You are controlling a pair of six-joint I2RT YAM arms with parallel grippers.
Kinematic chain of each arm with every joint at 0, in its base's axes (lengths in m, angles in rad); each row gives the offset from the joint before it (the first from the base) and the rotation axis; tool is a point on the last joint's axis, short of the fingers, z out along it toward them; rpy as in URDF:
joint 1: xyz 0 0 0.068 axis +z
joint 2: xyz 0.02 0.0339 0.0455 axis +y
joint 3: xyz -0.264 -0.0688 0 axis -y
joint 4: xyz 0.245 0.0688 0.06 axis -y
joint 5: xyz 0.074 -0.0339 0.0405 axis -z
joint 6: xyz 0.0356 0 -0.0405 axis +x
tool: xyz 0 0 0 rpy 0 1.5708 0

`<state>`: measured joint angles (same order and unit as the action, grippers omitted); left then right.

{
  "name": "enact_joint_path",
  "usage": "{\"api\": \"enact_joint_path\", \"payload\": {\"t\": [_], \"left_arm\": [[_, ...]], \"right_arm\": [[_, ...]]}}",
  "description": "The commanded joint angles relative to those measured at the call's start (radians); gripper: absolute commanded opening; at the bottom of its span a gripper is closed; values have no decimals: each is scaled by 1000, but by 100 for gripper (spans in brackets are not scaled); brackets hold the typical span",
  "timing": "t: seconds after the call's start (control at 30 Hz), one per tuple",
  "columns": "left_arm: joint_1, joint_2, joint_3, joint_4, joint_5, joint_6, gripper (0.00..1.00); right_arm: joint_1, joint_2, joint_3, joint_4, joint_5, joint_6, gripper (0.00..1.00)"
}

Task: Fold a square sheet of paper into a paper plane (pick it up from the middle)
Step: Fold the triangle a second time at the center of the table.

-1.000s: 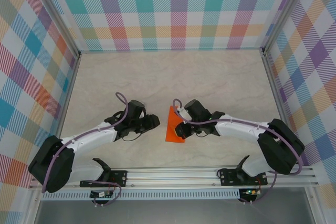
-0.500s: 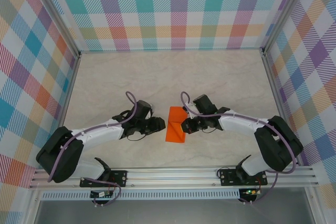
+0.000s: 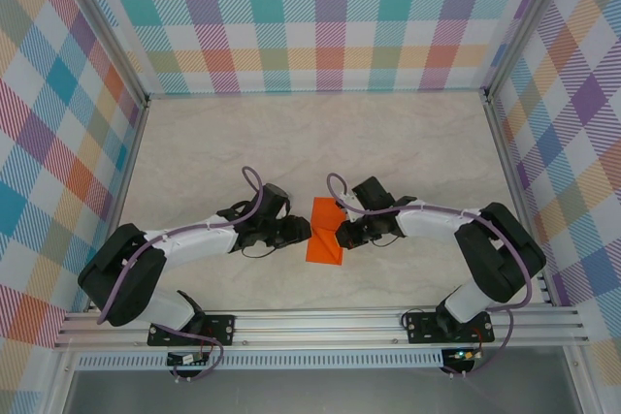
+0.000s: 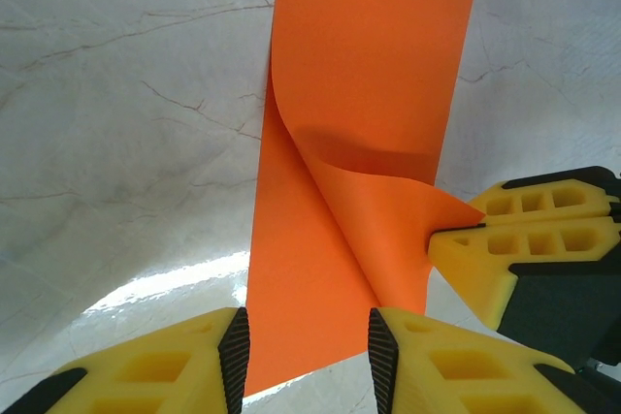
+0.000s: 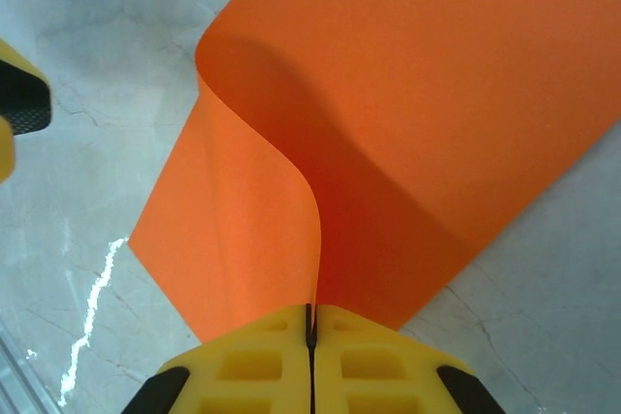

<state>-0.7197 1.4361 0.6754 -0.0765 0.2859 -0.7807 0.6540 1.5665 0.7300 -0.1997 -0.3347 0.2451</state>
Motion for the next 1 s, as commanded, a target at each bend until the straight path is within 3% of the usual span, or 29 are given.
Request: {"api": "enact_joint_path", "payload": {"t": [0.0,0.97], "left_arm": [[-15,16,31,-15,-13,24,39],[-27,67,53,-7,-4,24,38]], "right_arm": [[-7,16,34,-13,21,-32,6],[-7,60,33,4,63,-3,9]]}}
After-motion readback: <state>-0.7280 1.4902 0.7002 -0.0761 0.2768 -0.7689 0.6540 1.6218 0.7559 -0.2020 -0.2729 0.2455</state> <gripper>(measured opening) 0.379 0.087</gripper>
